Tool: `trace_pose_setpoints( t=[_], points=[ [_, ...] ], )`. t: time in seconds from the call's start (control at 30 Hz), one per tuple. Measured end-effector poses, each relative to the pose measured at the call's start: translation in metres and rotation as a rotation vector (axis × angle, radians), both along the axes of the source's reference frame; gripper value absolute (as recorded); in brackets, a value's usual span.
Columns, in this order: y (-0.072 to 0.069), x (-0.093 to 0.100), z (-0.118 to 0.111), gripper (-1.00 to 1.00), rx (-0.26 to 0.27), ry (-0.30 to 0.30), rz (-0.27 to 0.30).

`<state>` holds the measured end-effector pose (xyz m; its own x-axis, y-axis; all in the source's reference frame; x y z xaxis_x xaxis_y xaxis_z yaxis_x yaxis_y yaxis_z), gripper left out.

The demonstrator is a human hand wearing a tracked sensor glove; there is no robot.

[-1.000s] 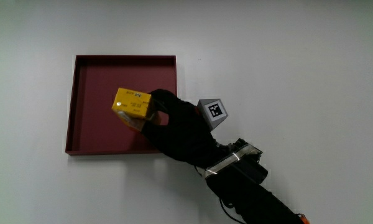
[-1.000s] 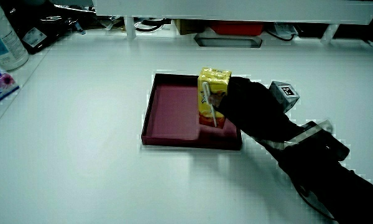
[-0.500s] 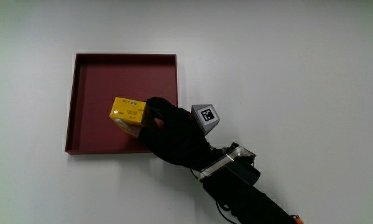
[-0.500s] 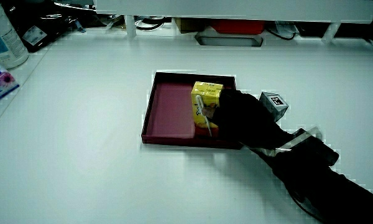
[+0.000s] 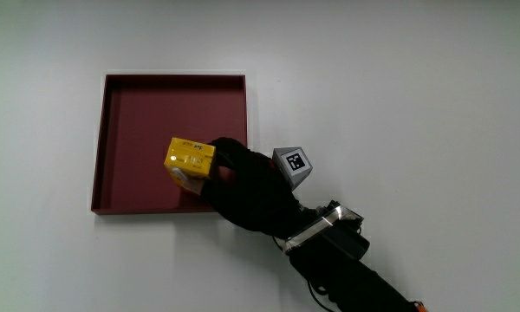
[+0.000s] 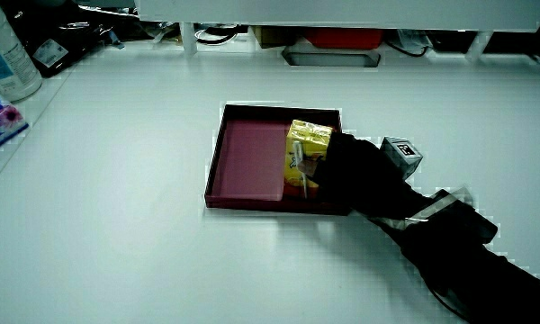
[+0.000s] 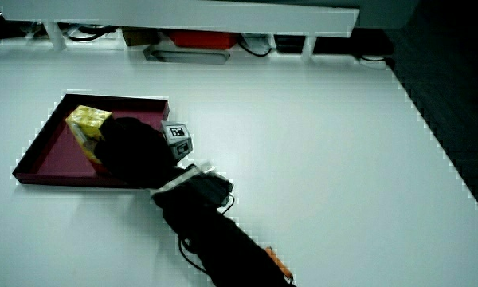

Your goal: Place ice redtea

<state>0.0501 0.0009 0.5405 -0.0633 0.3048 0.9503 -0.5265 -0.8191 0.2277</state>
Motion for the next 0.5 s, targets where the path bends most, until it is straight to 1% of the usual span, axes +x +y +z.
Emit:
trace_pose_setpoints(
  t=[0.1, 0.13, 0.23, 0.27, 0.3, 0.33, 0.37, 0.4, 0.43, 0.5],
  points=[
    [0.0002, -0.0001, 0.0010, -0.20, 0.001, 0.010, 0.003],
    [0.0002, 0.0000, 0.0015, -0.24, 0.007, 0.006, 0.001],
    [0.0004, 0.0001, 0.0004, -0.36, 0.000, -0.006, -0.001],
    [0.0006, 0.0006, 0.0012, -0.40, -0.006, 0.007, -0.005],
    [0.0007, 0.0007, 0.0013, -0.44, -0.006, 0.006, -0.008],
    [0.0010, 0.0007, 0.0017, -0.48, -0.004, -0.005, -0.008],
    [0.0011, 0.0005, 0.0004, -0.52, -0.011, -0.008, -0.016],
    [0.0012, 0.0014, 0.0012, -0.56, -0.009, 0.013, -0.021],
    [0.0012, 0.0015, -0.0009, -0.60, -0.010, 0.006, -0.029],
    [0.0015, 0.0038, -0.0063, -0.68, -0.005, 0.019, -0.054]
  ],
)
